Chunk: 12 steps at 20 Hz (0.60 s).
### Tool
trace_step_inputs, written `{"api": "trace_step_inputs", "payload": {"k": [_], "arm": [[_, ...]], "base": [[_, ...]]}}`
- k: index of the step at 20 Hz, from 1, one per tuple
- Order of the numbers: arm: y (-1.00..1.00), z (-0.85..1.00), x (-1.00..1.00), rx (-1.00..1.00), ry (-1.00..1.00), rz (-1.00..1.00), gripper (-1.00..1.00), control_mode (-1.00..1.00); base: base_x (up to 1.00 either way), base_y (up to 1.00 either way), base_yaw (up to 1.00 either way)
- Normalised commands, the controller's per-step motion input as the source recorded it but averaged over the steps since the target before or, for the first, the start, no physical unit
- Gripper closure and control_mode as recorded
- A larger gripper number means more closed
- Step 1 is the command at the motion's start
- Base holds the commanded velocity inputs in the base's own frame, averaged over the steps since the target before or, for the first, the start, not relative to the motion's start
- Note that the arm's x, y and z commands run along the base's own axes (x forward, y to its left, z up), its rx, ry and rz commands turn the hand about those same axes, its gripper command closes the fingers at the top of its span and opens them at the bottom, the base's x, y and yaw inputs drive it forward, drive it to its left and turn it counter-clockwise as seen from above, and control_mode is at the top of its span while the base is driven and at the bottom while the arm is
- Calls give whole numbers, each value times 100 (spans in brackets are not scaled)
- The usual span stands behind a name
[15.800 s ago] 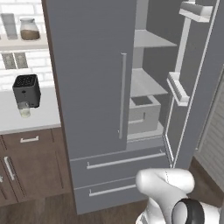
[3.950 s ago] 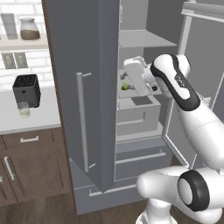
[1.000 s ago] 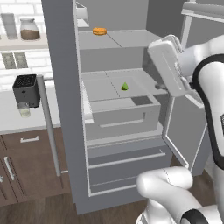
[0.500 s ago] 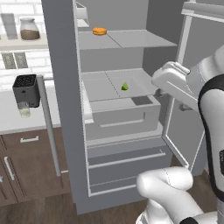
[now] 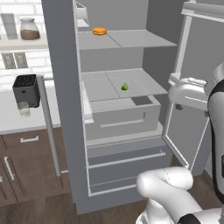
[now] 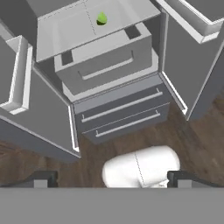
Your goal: Grab a lemon wedge from the fridge and one ice cube from the ice bowl, and put them in the glass of lemonade.
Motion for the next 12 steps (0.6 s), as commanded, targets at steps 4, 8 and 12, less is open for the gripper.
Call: {"api": "trace_step_inputs", "payload": {"k": [4, 8, 12], "arm": [[-11, -44, -45, -13, -17, 26, -100, -100], [-4, 0, 1, -1, 0, 4, -100, -100], [-8, -34, 18, 0, -6, 7, -100, -100]], "base": [[0, 0, 0], [0, 0, 0], [0, 0, 0]]}}
